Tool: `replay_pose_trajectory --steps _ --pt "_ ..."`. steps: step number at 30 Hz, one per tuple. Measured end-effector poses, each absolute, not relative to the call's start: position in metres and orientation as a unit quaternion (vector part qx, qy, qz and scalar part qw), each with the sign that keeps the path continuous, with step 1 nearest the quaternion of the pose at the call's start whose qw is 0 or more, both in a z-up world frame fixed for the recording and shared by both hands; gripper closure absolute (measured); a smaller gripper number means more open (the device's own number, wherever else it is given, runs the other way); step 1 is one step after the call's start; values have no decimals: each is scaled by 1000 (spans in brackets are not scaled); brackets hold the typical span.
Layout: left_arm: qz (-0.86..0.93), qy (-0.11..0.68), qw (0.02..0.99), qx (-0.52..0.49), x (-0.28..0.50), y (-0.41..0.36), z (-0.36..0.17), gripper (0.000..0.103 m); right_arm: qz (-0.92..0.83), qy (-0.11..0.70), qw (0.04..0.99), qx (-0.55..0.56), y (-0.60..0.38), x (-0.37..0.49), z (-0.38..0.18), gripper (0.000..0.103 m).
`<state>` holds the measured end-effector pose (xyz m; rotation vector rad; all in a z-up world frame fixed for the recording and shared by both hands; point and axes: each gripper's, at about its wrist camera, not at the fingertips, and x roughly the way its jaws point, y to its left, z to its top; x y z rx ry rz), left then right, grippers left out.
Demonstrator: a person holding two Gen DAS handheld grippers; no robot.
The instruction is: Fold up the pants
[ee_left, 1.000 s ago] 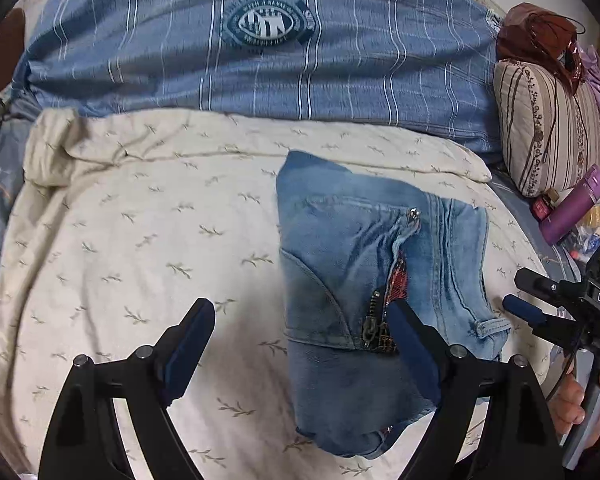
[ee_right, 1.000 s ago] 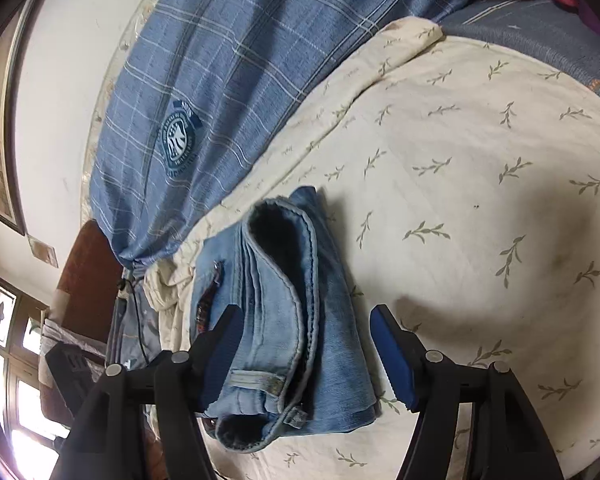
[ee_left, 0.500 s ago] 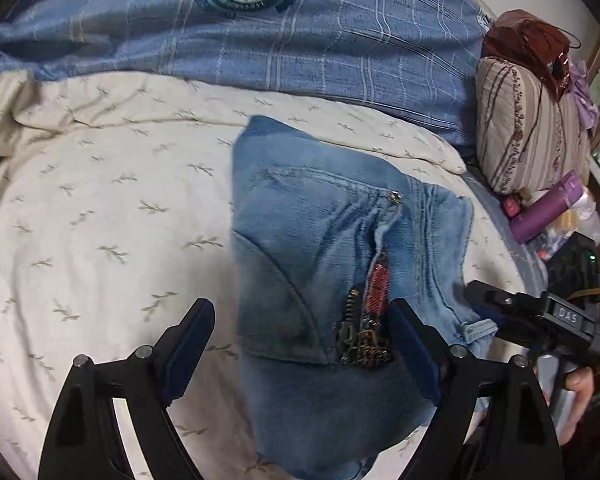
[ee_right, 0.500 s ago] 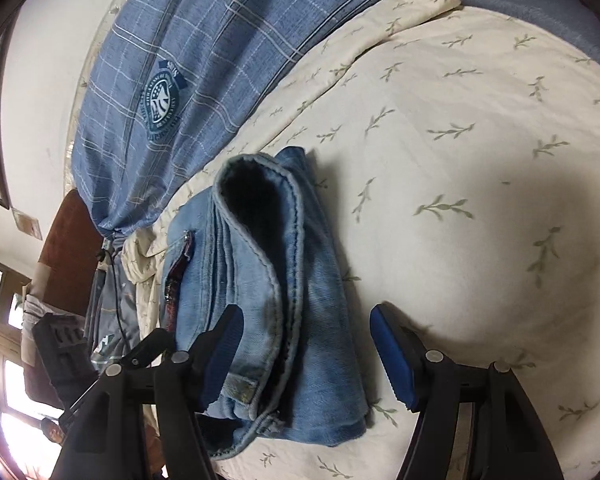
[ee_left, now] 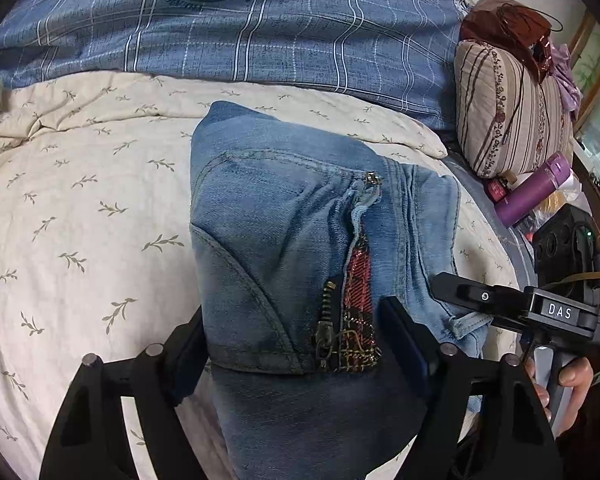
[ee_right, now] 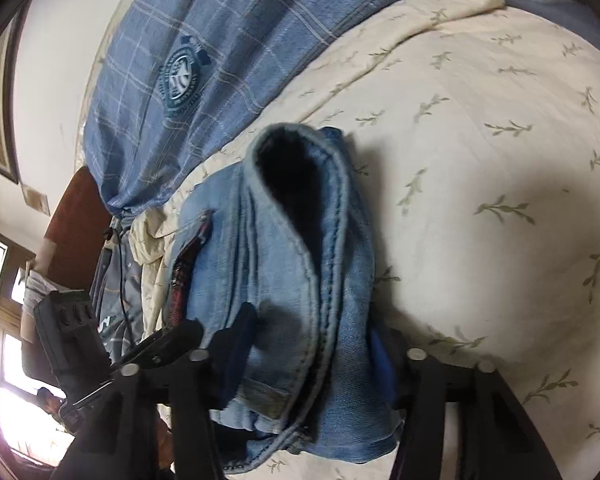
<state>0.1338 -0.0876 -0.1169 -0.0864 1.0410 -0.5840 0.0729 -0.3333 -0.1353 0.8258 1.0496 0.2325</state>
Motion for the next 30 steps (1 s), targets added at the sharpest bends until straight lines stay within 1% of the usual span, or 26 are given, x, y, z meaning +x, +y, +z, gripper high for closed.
replay_pose_trajectory --steps 3,7,12,19,22,26,27,28,30 --pt "-276 485 829 -46 133 -84 -112 30 107 478 792 364 -324 75 -127 60" --pt "-283 474 833 -44 131 -80 -100 35 121 453 809 353 -315 76 -113 63" --pt "-271 443 854 -33 128 -69 -75 35 141 434 824 337 -298 79 -99 64" --pt "-245 404 881 -33 128 -30 -46 35 177 400 840 320 -259 86 -79 64" --pt "-226 406 885 -26 131 -20 -52 35 172 398 848 306 -240 94 -77 64" --pt "-205 471 857 -43 149 -14 -93 35 130 437 841 290 -229 107 -92 64" --pt "-189 490 850 -37 153 -14 -109 32 119 445 841 282 -229 107 -95 64" --pt "-183 491 851 -33 152 -13 -115 29 115 450 841 276 -230 107 -97 64" --pt "-187 478 857 -39 148 -11 -113 28 116 457 840 268 -231 107 -98 64"
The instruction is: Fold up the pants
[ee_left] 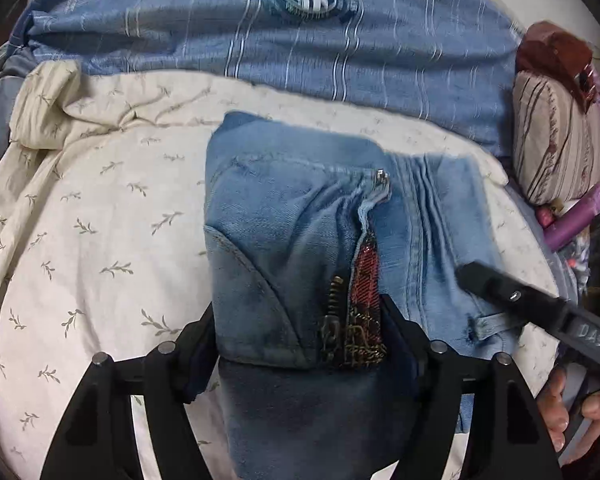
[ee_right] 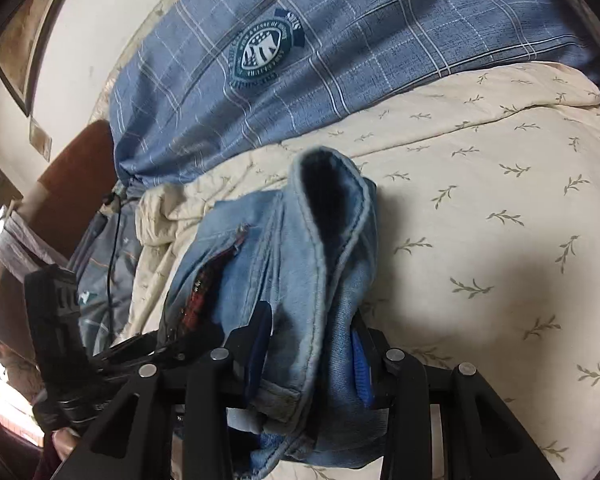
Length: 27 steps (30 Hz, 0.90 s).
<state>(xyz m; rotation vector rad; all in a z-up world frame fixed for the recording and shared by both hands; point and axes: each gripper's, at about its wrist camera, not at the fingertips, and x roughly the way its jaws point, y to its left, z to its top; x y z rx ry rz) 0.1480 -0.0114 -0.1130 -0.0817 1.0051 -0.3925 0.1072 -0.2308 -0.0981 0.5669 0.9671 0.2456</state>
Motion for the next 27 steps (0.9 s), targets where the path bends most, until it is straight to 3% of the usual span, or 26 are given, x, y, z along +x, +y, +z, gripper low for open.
replay_pose_trajectory --steps 4,9,12,16,27 --pt "-177 478 860 -17 147 -13 -98 29 96 473 831 277 -242 103 -102 59" --pt "-154 420 894 14 119 -3 -64 27 80 415 849 318 -267 79 -82 52" --pt "-123 385 914 42 96 -1 -40 14 66 382 877 285 -263 61 -64 52" --pt "-83 339 934 73 62 4 -11 7 54 333 914 228 -245 31 -36 51" --pt "-33 277 957 83 2 18 33 3 14 254 955 153 -203 -41 1 39"
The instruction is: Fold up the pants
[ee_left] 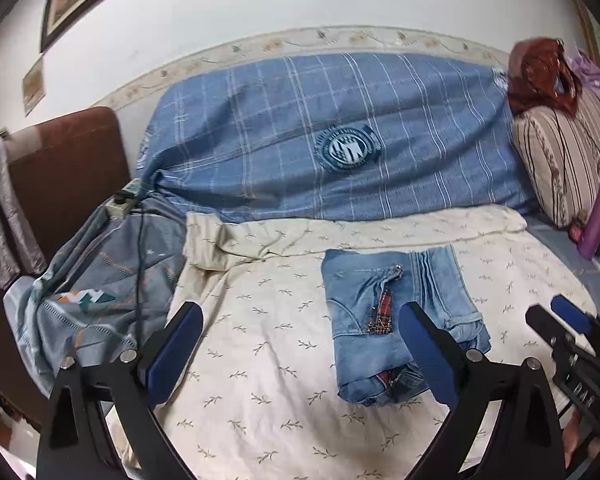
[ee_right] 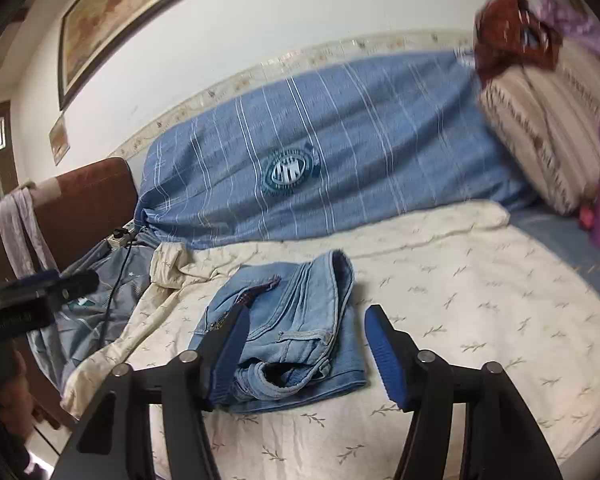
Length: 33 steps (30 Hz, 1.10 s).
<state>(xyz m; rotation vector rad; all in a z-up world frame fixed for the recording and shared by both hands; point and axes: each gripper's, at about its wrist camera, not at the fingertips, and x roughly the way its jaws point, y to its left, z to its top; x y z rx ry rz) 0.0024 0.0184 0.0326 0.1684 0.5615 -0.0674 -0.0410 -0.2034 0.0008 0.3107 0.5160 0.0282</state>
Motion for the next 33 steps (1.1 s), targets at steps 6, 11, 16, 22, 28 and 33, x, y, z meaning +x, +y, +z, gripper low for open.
replay_pose_trajectory --steps 6,11,16,22,28,33 --pt "-26 268 961 64 -7 26 38 0 3 228 970 83 -176 -51 8 36" --pt "-5 273 959 76 0 23 27 0 24 240 967 85 -167 -42 2 36" --pt "8 272 958 90 6 22 13 0 23 246 963 112 -173 -35 -2 35" --pt "33 287 953 95 15 27 -3 0 17 253 959 123 -176 -28 -5 34" --pt "47 290 951 96 18 34 -8 0 19 264 955 134 -172 -20 -8 33" --pt "53 305 946 97 21 37 -12 0 22 270 955 124 -167 -20 -10 33"
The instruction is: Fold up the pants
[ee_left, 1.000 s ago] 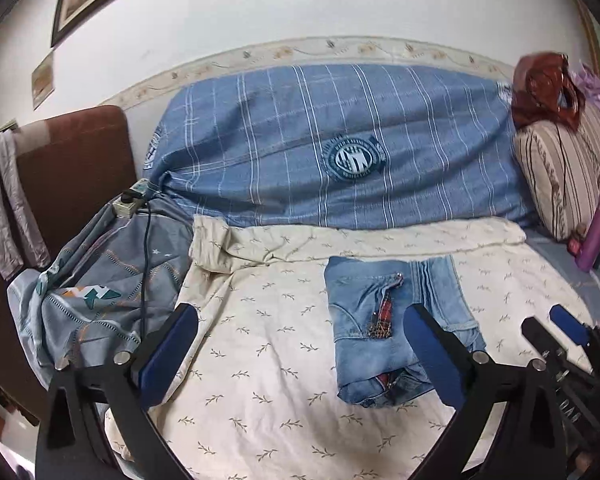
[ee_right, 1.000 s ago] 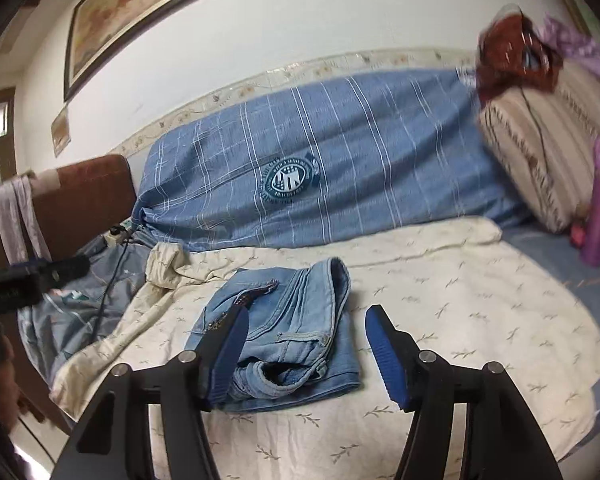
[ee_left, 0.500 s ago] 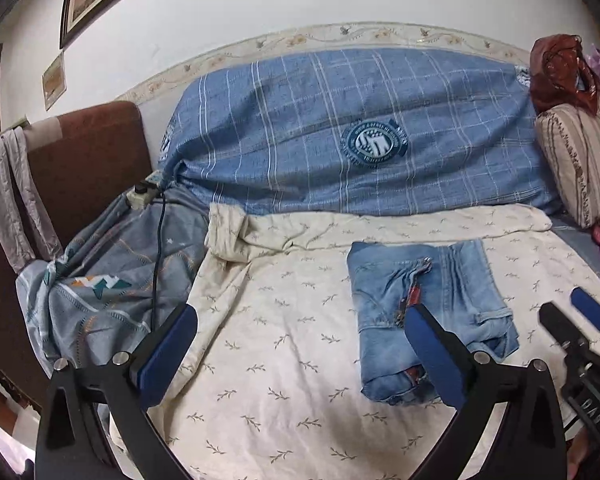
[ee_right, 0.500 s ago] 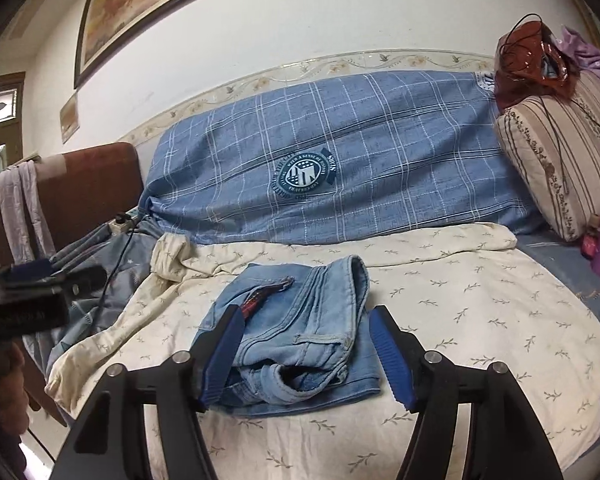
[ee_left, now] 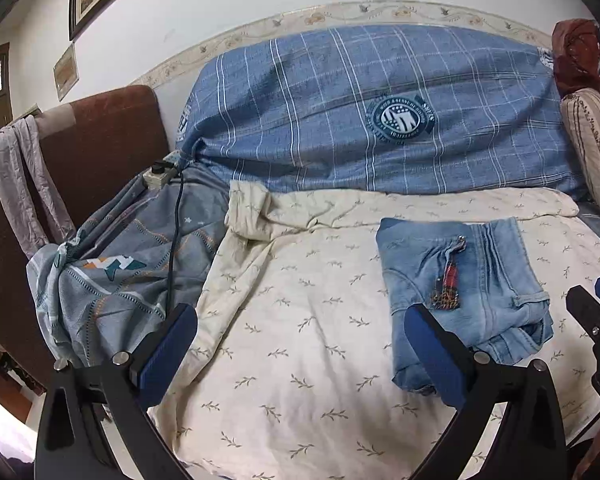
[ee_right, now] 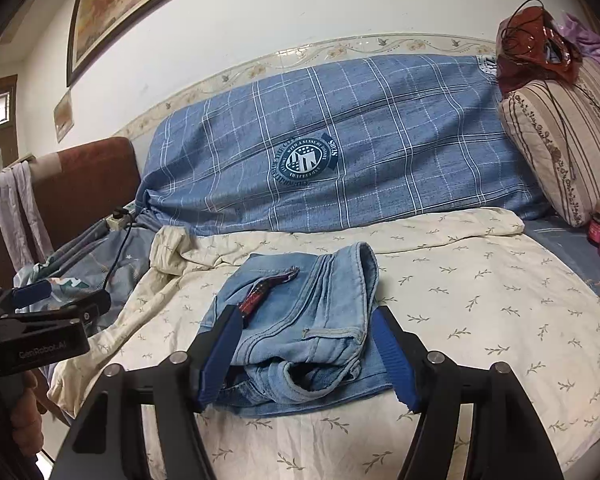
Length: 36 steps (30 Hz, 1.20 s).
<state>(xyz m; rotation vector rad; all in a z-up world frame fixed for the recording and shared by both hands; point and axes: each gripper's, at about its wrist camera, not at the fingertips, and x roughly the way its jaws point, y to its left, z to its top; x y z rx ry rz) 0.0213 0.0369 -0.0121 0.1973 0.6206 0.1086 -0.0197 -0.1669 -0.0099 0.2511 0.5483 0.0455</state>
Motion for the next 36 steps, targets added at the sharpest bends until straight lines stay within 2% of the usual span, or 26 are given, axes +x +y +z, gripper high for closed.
replay_pose_trajectory --steps 13,36 --pt "59 309 945 92 23 41 -15 0 12 283 948 144 -178 -18 -13 33" --pt "48 319 944 68 23 48 -16 0 18 281 953 108 -163 -18 -12 33"
